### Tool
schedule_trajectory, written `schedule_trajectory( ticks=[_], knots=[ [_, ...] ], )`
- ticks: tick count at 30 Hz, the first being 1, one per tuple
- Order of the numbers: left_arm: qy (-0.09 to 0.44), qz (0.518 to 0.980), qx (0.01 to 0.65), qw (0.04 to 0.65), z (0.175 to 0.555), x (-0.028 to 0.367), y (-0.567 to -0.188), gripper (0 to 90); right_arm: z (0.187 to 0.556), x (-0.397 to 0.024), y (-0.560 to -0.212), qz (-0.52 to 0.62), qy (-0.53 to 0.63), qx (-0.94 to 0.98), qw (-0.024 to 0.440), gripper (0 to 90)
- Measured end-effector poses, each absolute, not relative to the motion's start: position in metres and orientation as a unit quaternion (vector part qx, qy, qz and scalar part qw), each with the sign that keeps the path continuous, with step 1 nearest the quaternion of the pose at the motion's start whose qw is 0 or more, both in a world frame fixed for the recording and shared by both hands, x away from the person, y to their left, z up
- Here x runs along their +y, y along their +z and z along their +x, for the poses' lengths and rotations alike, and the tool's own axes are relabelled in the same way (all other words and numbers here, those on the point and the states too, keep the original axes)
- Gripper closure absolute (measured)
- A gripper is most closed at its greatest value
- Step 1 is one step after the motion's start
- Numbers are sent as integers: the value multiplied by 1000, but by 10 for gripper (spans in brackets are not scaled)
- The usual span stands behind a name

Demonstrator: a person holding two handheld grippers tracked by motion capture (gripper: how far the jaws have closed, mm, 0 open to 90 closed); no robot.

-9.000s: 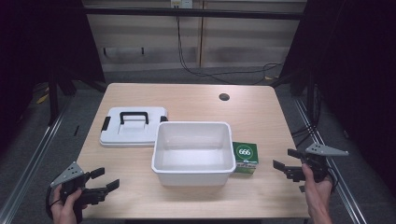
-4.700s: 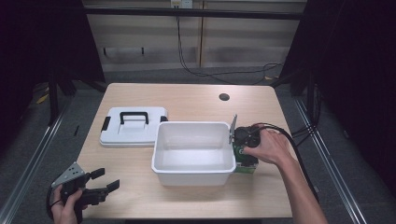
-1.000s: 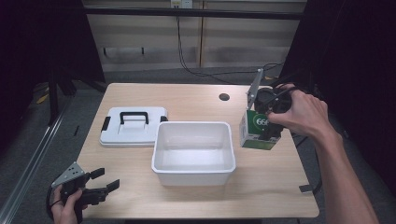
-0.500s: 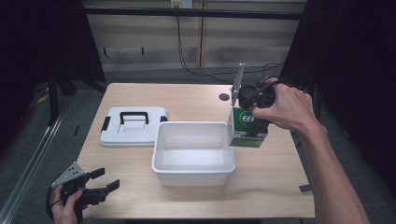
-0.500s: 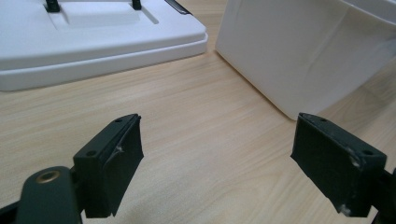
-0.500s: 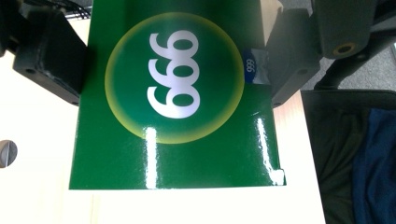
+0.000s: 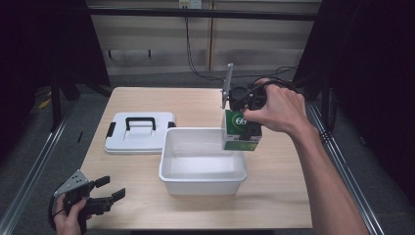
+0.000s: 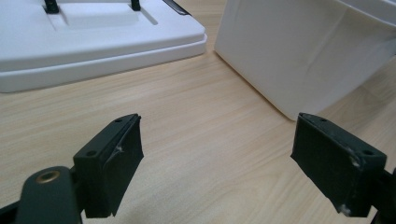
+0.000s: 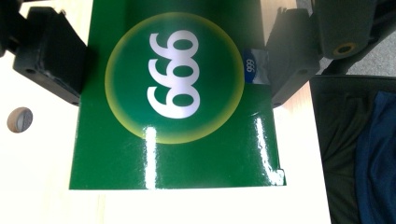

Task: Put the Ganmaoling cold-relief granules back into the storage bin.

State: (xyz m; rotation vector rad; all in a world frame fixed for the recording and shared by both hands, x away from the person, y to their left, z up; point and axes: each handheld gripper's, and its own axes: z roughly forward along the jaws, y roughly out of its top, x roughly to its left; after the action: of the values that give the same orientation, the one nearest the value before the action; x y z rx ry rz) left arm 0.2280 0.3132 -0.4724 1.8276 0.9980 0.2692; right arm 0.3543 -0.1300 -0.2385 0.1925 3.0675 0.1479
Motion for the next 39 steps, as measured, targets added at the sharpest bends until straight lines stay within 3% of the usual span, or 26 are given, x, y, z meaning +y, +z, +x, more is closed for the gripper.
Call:
schedule_trajectory(
  ticks=[20, 39],
  knots=[
    [109, 753, 415, 499, 228, 313, -473, 158, 362, -98, -271, 39, 40, 998, 8, 162],
    [108, 754, 414, 499, 228, 313, -473, 158, 366, -93, -313, 42, 26, 999, -14, 160]
  ],
)
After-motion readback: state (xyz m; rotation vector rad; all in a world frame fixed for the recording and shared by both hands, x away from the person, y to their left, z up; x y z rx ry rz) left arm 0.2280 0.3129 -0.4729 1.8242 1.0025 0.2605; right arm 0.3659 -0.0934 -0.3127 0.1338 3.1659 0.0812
